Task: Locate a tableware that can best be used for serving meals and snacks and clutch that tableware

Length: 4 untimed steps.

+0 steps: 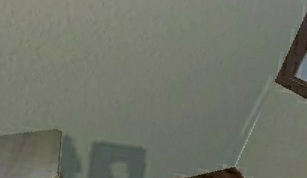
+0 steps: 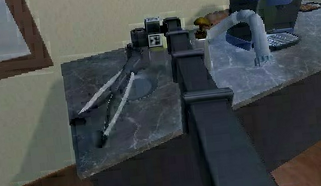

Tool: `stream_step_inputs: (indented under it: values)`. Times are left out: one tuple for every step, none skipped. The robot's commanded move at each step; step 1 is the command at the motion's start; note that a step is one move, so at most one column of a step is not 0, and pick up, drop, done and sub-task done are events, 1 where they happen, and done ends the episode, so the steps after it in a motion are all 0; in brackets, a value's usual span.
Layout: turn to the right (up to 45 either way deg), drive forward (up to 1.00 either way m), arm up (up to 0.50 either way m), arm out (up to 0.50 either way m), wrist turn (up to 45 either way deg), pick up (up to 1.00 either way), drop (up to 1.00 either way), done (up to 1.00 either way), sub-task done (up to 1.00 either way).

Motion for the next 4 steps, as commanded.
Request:
stream_step_inputs:
  values:
    - [0.0, 0.0, 0.0, 0.0, 45.0, 0.0, 0.0, 0.0, 0.0]
    - [0.0, 0.0, 0.0, 0.0, 45.0, 0.0, 0.0, 0.0, 0.0]
    - [0.0, 0.0, 0.0, 0.0, 15.0, 0.0, 0.0, 0.0, 0.0]
    - [0.0, 0.0, -0.14, 0.0, 0.0, 0.0, 0.0, 0.0, 0.0]
